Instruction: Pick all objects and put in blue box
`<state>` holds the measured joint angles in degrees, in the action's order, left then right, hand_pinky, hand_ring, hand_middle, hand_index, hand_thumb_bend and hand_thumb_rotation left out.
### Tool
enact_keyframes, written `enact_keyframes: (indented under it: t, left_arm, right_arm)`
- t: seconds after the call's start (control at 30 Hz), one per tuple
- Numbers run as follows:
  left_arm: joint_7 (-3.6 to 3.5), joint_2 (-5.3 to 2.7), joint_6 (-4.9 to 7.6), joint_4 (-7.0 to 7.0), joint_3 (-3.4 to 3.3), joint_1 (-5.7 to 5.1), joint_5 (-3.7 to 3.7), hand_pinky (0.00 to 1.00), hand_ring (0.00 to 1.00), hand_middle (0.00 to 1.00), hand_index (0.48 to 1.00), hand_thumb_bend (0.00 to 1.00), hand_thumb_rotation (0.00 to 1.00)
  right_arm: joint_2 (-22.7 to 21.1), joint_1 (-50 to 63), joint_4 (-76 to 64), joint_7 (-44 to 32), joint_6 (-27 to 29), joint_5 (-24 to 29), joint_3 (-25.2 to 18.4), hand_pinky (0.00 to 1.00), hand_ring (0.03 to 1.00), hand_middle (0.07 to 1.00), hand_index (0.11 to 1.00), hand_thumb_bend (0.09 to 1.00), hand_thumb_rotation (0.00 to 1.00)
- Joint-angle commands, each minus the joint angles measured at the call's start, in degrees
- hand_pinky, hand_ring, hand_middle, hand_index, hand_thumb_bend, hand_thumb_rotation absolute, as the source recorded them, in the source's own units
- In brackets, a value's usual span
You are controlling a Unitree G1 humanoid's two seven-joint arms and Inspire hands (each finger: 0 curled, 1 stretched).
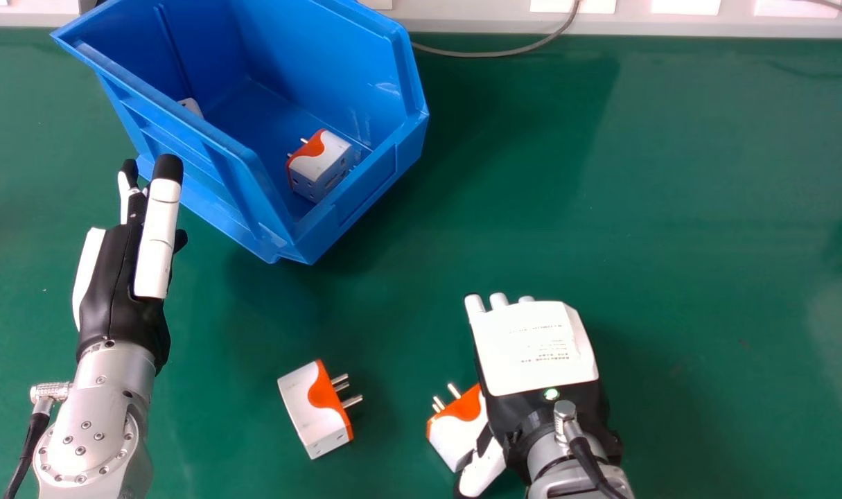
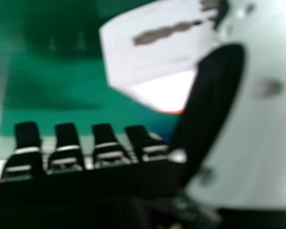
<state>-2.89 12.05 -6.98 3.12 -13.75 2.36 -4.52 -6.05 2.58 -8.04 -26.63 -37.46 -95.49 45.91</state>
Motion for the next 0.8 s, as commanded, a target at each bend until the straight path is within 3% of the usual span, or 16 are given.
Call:
enact_keyframes:
  t: [0.0,0.1,0.17,0.23,0.33,0.37,0.4,0.47,0.57,0.67,0.77]
  left_arm:
    - [0.4,0.84,1.61,-3.69,-0.04,-0.23,0.9,0.94,0.98,1.0,1.0,0.77,1.0]
    - [0.34,0.94,1.61,-3.47,-0.06,-0.01,0.87,0.94,0.98,1.0,1.0,0.77,1.0]
    - [0.28,0.97,1.63,-3.43,-0.04,0.02,0.87,0.94,0.98,1.0,1.0,0.77,1.0]
    - [0.3,0.97,1.58,-3.51,-0.08,-0.01,0.83,0.94,0.98,1.0,1.0,0.77,1.0]
    - [0.01,1.11,1.65,-3.51,-0.17,-0.16,0.66,0.94,0.98,1.0,1.0,0.76,1.0]
    - [-0.05,1.16,1.7,-3.43,-0.21,-0.16,0.62,0.94,0.98,1.0,1.0,0.76,1.0]
    - [-0.03,1.16,1.77,-3.35,-0.25,-0.15,0.63,0.94,0.98,1.0,1.0,0.76,1.0]
    - [0.17,1.08,1.64,-3.45,-0.32,-0.15,0.65,0.94,0.98,1.0,1.0,0.76,1.0]
    - [0.32,0.89,1.55,-3.63,-0.41,-0.17,0.52,0.94,0.98,1.0,1.0,0.76,1.0]
    - [0.18,0.8,1.64,-3.5,-0.54,-0.15,0.17,0.94,0.98,1.0,1.0,0.76,1.0]
    - [0.24,0.78,1.65,-3.46,-0.44,-0.05,0.28,0.94,0.98,1.0,1.0,0.75,1.0]
  right_arm:
    - [18.3,6.41,-1.85,-0.09,-0.78,-1.25,16.19,0.84,0.921,0.944,0.955,0.925,0.4]
    - [18.06,6.14,-1.69,0.13,-0.76,-0.86,16.31,0.82,0.916,0.942,0.941,0.894,0.35]
    - [17.8,5.92,-1.54,0.55,-0.5,-0.16,16.32,0.78,0.905,0.936,0.92,0.795,0.29]
    - [17.62,5.78,-1.33,1.24,0.07,1.85,15.94,0.72,0.887,0.922,0.882,0.705,0.19]
    - [16.76,5.88,-1.75,4.3,2.36,8.24,14.32,0.55,0.753,0.824,0.761,0.717,0.03]
    - [16.46,5.98,-2.04,5.6,3.41,10.93,13.63,0.47,0.636,0.725,0.697,0.712,0.01]
    - [16.18,6.16,-2.44,6.89,4.52,13.92,12.95,0.42,0.543,0.64,0.643,0.639,0.01]
    - [15.54,6.33,-3.1,8.86,6.19,18.62,12.12,0.32,0.428,0.525,0.573,0.554,0.0]
    - [14.31,5.91,-3.62,10.99,7.57,22.52,11.83,0.27,0.392,0.485,0.544,0.522,0.0]
    - [13.73,5.09,-3.63,11.62,6.86,23.16,12.52,0.28,0.392,0.484,0.537,0.515,0.0]
    - [13.55,4.65,-3.58,11.88,5.94,23.32,13.17,0.29,0.394,0.486,0.535,0.514,0.0]
